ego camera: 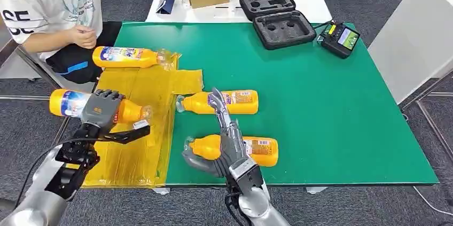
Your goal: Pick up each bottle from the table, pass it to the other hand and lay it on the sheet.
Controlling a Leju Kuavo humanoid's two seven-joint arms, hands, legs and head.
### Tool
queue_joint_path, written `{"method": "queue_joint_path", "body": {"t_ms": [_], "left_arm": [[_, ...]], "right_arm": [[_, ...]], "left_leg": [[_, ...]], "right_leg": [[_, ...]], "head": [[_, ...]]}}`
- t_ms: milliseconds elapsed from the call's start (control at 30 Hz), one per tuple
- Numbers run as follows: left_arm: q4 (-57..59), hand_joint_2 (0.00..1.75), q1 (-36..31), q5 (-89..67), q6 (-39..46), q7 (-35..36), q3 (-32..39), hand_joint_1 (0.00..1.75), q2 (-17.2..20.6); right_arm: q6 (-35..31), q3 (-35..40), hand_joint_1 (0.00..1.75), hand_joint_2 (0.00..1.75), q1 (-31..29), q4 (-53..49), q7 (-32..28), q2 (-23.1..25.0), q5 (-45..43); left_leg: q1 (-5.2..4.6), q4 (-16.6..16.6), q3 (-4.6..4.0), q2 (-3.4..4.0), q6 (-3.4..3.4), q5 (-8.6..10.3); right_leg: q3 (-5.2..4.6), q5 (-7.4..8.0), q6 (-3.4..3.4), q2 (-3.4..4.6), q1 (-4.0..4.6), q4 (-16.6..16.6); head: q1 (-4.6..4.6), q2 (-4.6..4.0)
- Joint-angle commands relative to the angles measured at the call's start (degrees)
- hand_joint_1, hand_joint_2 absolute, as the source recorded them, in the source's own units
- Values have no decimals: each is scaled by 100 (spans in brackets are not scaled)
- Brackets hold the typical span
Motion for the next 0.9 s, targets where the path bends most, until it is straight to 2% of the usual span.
{"method": "queue_joint_path", "body": {"t_ms": [33, 100, 267, 467, 600, 900], "left_arm": [[871, 175, -726, 663, -720, -387, -84, 175, -372], [1066, 175, -899, 447, -910, -272, -293, 175, -282], [1066, 175, -899, 447, -910, -272, -293, 175, -282], [1806, 175, -1389, 708, -1403, -444, -373, 175, -425], [1806, 175, -1389, 708, -1403, -444, -373, 175, -425], [2563, 175, -1668, 743, -1709, -352, -542, 175, -523]], "right_arm": [[73, -225, 0, 175, -113, 407, 2, 45, 56], [132, -251, 0, 175, -168, 518, 2, 71, 56], [132, -251, 0, 175, -168, 518, 2, 71, 56], [123, -232, 0, 175, -216, 647, 2, 100, 80], [123, -232, 0, 175, -216, 647, 2, 100, 80], [133, -300, 0, 175, -218, 705, 2, 111, 95]], "left_leg": [[0, -4, 7, -16, 0, 0], [0, -4, 15, -13, 0, -3], [0, -2, 18, -16, -1, -5], [1, -1, 19, -21, 0, -4], [0, -2, 14, -11, 0, -3], [-1, -4, 13, -11, 0, -2]], "right_leg": [[13, -3, 0, -10, -1, -3], [21, -7, 0, -9, -1, -3], [25, -10, -1, -10, 0, -1], [27, -10, 0, -14, 0, -1], [20, -6, 0, -5, 0, -1], [19, -6, 0, -6, -1, -1]], "head": [[0, 0], [0, 0], [0, 0], [0, 0], [2, 0], [0, 0]]}}
